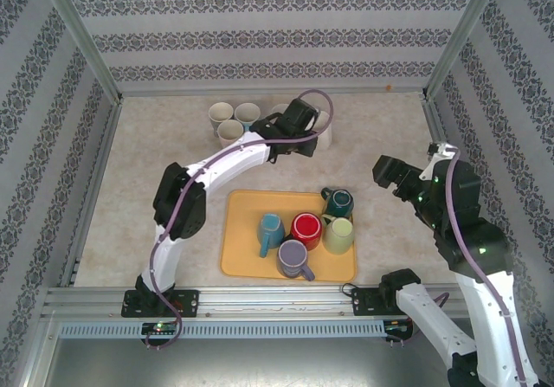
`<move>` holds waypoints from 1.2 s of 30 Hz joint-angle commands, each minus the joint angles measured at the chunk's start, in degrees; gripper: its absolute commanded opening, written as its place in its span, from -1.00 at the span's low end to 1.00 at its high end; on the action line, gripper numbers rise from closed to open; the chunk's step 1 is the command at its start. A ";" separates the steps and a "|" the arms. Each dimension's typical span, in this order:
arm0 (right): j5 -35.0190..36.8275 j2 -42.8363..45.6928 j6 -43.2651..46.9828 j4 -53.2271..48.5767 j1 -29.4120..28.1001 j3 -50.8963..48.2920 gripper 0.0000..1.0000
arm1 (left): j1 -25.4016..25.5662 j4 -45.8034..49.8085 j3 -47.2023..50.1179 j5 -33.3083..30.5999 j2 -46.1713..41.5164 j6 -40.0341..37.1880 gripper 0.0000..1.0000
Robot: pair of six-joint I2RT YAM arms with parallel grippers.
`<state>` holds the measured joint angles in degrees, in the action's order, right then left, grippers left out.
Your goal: Turn the mug right side up
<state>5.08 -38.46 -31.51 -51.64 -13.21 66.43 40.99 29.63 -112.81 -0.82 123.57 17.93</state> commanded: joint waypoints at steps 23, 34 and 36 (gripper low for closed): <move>-4.37 0.72 0.04 3.11 0.49 -6.63 0.96 | 0.40 2.38 -22.78 -19.35 18.59 0.93 -1.00; -5.08 0.88 0.52 3.08 0.39 -7.17 0.95 | -0.96 2.86 -24.31 -19.59 21.18 2.28 -1.00; -5.01 0.92 0.71 3.08 0.41 -7.24 0.95 | -1.05 3.18 -24.30 -19.75 21.35 2.64 -1.00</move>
<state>0.56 -38.00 -31.48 -49.47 -13.23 59.81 40.64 34.35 -134.19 -18.06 144.73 18.90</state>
